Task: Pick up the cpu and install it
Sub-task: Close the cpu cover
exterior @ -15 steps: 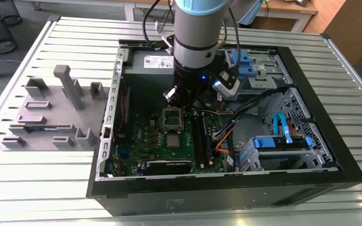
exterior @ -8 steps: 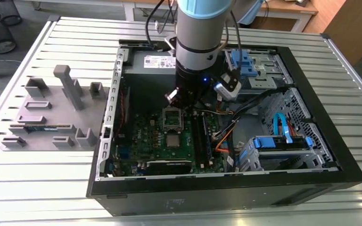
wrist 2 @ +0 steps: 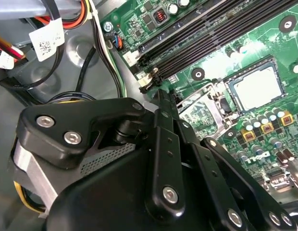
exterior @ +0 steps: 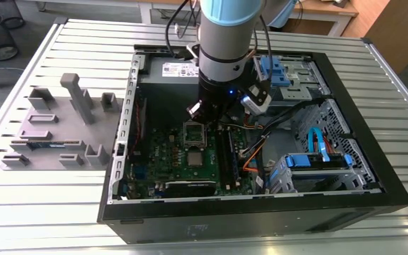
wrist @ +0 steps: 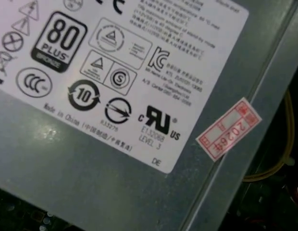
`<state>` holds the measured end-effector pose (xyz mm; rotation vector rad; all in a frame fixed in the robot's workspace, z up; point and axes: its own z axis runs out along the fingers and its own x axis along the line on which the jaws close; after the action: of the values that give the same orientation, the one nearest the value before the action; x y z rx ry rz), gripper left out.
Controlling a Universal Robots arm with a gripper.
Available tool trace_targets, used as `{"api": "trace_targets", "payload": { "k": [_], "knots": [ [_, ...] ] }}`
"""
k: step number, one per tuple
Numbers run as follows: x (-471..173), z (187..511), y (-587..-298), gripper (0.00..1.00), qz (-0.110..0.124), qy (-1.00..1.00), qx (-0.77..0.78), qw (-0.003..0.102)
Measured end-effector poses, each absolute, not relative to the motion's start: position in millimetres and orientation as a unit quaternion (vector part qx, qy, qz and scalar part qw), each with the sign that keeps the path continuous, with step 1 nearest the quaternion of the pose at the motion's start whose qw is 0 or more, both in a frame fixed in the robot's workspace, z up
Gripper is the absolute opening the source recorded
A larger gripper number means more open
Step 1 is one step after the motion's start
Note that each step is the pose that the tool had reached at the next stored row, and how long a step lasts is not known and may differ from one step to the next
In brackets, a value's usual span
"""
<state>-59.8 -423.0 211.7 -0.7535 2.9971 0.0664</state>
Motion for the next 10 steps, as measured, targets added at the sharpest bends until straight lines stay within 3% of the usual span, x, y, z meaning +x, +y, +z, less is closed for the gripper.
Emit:
{"api": "trace_targets", "payload": {
  "k": [10],
  "knots": [
    [-59.1,206.2,-416.1,0.11,0.021,0.969,-0.243,0.025]
  ]
}}
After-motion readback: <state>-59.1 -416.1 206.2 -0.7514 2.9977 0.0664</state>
